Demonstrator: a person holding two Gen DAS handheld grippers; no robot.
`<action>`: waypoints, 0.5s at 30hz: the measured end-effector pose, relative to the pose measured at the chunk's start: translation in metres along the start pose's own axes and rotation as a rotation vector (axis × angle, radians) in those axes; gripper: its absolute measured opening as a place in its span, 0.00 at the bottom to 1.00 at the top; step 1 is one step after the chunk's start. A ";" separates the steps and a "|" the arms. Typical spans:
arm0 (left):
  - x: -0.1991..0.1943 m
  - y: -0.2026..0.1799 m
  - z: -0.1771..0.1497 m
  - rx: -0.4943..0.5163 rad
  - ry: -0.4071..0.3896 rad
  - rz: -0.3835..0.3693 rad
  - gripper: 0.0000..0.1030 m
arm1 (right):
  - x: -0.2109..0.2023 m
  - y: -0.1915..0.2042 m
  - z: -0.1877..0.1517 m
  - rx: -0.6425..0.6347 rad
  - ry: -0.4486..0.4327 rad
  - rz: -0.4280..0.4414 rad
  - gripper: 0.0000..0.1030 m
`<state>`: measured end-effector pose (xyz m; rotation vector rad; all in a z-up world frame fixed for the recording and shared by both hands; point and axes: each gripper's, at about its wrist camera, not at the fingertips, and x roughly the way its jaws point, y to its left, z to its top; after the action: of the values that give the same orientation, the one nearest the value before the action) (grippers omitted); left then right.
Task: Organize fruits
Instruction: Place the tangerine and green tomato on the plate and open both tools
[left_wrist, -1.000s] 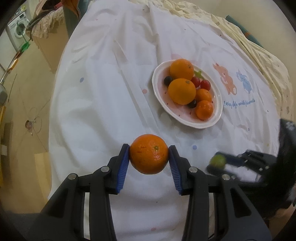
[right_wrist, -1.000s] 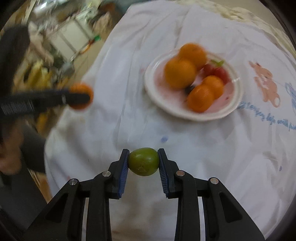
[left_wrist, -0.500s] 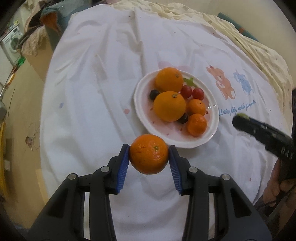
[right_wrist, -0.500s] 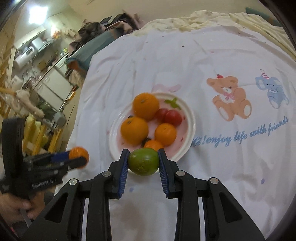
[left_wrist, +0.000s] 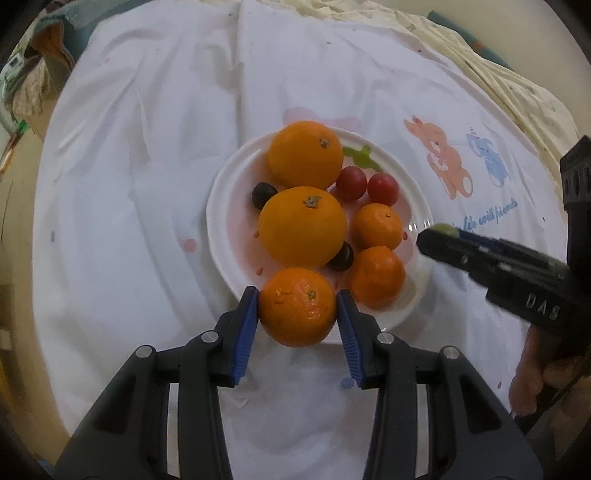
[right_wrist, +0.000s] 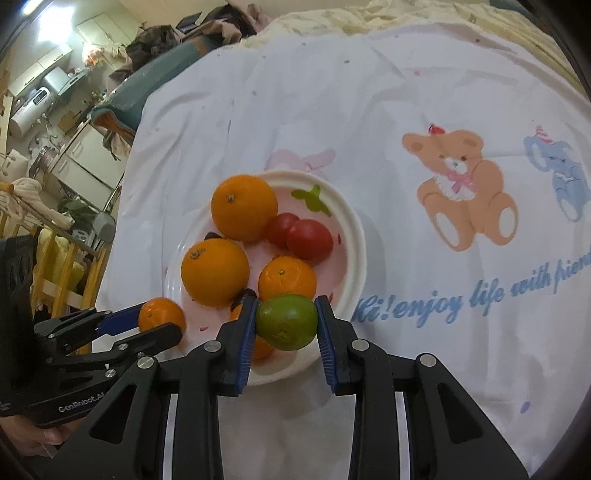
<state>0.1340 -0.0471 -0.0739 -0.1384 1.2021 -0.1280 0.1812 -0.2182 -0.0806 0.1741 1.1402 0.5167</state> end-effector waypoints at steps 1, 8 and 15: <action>0.003 0.000 0.001 -0.005 0.006 -0.006 0.37 | 0.003 0.000 0.000 0.006 0.010 0.008 0.32; 0.015 -0.007 0.000 0.006 0.033 -0.003 0.38 | 0.011 -0.008 -0.002 0.057 0.051 0.036 0.32; 0.020 -0.006 0.000 -0.012 0.034 -0.024 0.38 | 0.013 -0.015 -0.004 0.096 0.067 0.053 0.43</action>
<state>0.1412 -0.0563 -0.0906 -0.1616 1.2353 -0.1452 0.1862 -0.2260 -0.0990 0.2723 1.2290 0.5185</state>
